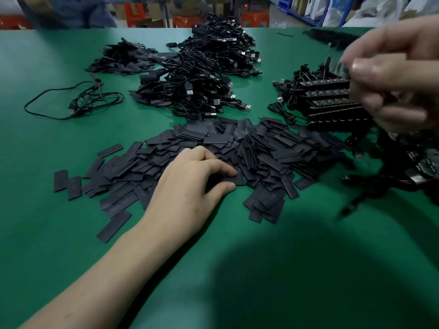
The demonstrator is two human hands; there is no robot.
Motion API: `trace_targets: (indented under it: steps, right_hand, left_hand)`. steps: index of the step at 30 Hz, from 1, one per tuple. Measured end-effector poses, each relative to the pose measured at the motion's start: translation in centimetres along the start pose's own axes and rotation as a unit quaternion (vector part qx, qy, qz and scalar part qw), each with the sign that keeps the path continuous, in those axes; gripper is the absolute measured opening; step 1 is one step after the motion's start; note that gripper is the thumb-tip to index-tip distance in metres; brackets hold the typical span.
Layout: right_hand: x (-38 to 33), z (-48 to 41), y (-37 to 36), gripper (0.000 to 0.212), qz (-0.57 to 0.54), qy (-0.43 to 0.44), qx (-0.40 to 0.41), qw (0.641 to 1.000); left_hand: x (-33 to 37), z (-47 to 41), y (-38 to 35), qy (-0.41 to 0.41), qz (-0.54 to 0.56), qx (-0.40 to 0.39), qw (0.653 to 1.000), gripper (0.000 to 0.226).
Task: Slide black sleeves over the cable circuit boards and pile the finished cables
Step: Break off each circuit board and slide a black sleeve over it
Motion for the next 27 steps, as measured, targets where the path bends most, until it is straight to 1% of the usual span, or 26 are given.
trace_targets:
  steps: [2,3,4,5,6,8,10,12,17,21,27]
  right_hand:
    - [0.0,0.7,-1.0,0.041,0.087,0.015,-0.002,0.996]
    - [0.5,1.2,-2.0,0.036,0.126,0.012,-0.005,0.992]
    - [1.3,1.5,-3.3,0.029,0.143,0.0,-0.013,0.99]
    - [2.2,2.0,-4.8,0.02,0.136,-0.017,-0.013,0.991]
    - [3.1,2.5,-6.1,0.012,0.114,-0.034,0.009,0.993]
    - [5.0,3.2,-7.8,0.002,0.074,-0.063,0.082,0.992]
    - [6.6,3.8,-8.8,0.003,0.046,-0.091,0.119,0.988]
    - [7.8,4.1,-9.5,0.004,0.022,-0.116,0.123,0.985]
    - [8.7,4.5,-10.7,0.009,0.037,-0.14,0.094,0.985]
    - [9.0,4.7,-10.5,0.011,0.019,-0.171,0.094,0.981]
    - [8.7,4.8,-10.6,0.013,0.002,-0.177,0.084,0.981]
  left_hand:
    - [-0.1,0.0,-0.2,0.009,0.013,-0.002,1.0,0.02]
    - [-0.2,0.0,-0.3,0.017,0.024,0.001,1.0,0.02]
    - [-0.2,0.0,-0.3,0.025,0.038,0.007,0.999,0.019]
    - [-0.2,0.1,-0.2,0.032,0.055,0.015,0.998,0.018]
    - [-0.2,0.1,-0.1,0.039,0.076,0.025,0.996,0.017]
    - [-0.1,0.1,0.2,0.056,0.123,0.042,0.99,0.017]
    - [-0.2,0.1,0.4,0.08,0.156,0.052,0.983,0.018]
    - [-0.1,0.1,0.4,0.083,0.166,0.055,0.981,0.019]
    - [1.1,0.3,0.7,0.027,0.179,0.073,0.981,0.021]
    - [1.3,0.4,0.8,0.0,0.177,0.083,0.981,0.023]
    - [2.0,0.6,1.2,-0.092,0.093,0.109,0.985,0.025]
Point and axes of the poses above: each hand's wrist, its own z-axis away from the middle knuckle, its own y-axis out of the back of the hand, x = y × z, the point moved 4 cm from there along -z, towards the middle knuckle, and after that the axes turned 12 degrees about x, right-handed, at the moved point
